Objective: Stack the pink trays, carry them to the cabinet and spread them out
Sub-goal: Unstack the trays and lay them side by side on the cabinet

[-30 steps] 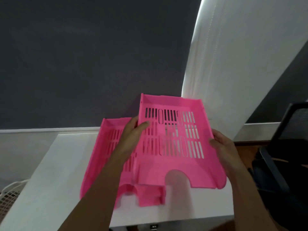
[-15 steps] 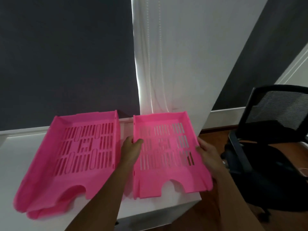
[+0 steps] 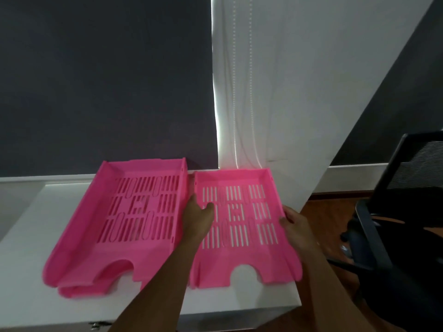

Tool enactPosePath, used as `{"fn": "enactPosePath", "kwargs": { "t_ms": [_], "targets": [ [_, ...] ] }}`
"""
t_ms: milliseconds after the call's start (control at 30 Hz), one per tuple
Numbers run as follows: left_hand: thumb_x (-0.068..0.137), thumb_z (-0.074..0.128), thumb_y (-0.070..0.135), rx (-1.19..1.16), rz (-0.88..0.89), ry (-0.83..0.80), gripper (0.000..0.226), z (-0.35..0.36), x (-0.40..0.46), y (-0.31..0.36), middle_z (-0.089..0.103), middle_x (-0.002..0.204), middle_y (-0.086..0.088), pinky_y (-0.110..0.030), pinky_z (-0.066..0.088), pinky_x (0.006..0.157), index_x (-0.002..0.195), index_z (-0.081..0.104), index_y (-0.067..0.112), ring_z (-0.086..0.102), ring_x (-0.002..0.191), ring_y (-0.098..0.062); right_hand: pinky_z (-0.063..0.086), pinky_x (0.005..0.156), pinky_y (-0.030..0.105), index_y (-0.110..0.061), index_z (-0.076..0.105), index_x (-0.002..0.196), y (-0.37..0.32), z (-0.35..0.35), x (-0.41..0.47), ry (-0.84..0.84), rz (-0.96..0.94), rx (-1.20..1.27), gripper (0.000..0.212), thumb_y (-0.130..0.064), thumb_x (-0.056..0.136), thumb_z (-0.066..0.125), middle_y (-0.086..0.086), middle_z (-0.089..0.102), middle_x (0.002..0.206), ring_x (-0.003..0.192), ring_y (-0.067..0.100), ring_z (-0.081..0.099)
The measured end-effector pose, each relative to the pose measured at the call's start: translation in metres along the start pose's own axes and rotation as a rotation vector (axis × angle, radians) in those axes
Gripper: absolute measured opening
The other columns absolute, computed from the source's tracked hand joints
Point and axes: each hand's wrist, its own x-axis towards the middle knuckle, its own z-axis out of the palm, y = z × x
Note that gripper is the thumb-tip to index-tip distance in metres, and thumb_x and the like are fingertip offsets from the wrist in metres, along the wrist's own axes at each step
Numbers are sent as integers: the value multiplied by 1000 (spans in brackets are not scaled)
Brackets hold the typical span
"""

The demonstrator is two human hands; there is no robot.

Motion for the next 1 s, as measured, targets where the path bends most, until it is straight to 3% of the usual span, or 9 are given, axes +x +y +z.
{"fn": "enactPosePath", "kwargs": {
  "t_ms": [133,200,267,467,600,700,833,933,1000],
  "targets": [
    [96,57,16,-38,31,-11,62,-11,-2,17,44,153,-9,7,36,54,153,34,12,53,64,24,47,106,46,-9,65,128,-8,11,-1,141,2,-81,35,-4,96,54,15,70,125,117,32,64],
    [96,56,16,-47,81,-26,57,-22,-3,29,44,154,-8,-6,41,87,151,39,13,61,111,3,43,109,41,-3,63,130,-18,17,-6,328,-11,-73,34,-7,96,56,18,66,131,124,32,59],
    [95,57,14,-98,118,-14,52,-37,-1,38,50,150,-6,-25,39,103,146,47,13,51,133,-17,44,109,43,-3,63,129,-34,25,-10,429,-51,-31,33,-9,97,56,18,66,130,123,32,58],
    [96,58,11,-82,180,78,44,-110,15,33,57,142,-8,-36,44,107,139,53,9,59,122,-18,42,102,32,-7,64,130,-95,86,-30,311,-160,36,34,-11,98,57,11,67,129,119,25,61],
    [94,60,13,82,171,242,42,-183,30,6,71,115,-8,-21,50,62,136,58,13,62,64,-7,39,98,25,-10,59,137,-118,146,-45,105,-173,92,39,-18,99,59,6,63,136,119,13,56],
    [91,64,25,83,62,322,49,-240,37,-22,65,131,-11,-28,48,85,139,55,16,67,102,-26,37,103,26,-10,54,141,-127,188,-55,-28,-129,153,44,-21,99,60,5,57,144,126,11,52],
    [92,63,33,-64,-191,181,68,-282,42,-47,54,144,-14,-46,47,101,150,37,10,58,123,-34,46,99,26,-14,60,135,-132,227,-66,-109,-62,187,36,-14,99,58,5,63,135,107,4,63],
    [92,64,21,-224,-249,-38,36,-292,38,-61,79,92,-14,-46,59,80,122,66,1,74,80,-31,48,106,47,-11,61,134,-133,242,-75,-81,-71,159,37,-4,99,54,10,68,130,116,23,65],
    [92,62,19,-241,-217,-97,21,-298,37,-67,80,84,-14,-55,59,84,104,75,7,76,76,-34,46,107,53,-7,59,136,-140,245,-80,-45,-88,135,39,1,98,53,13,67,131,121,29,62]
  ]
}}
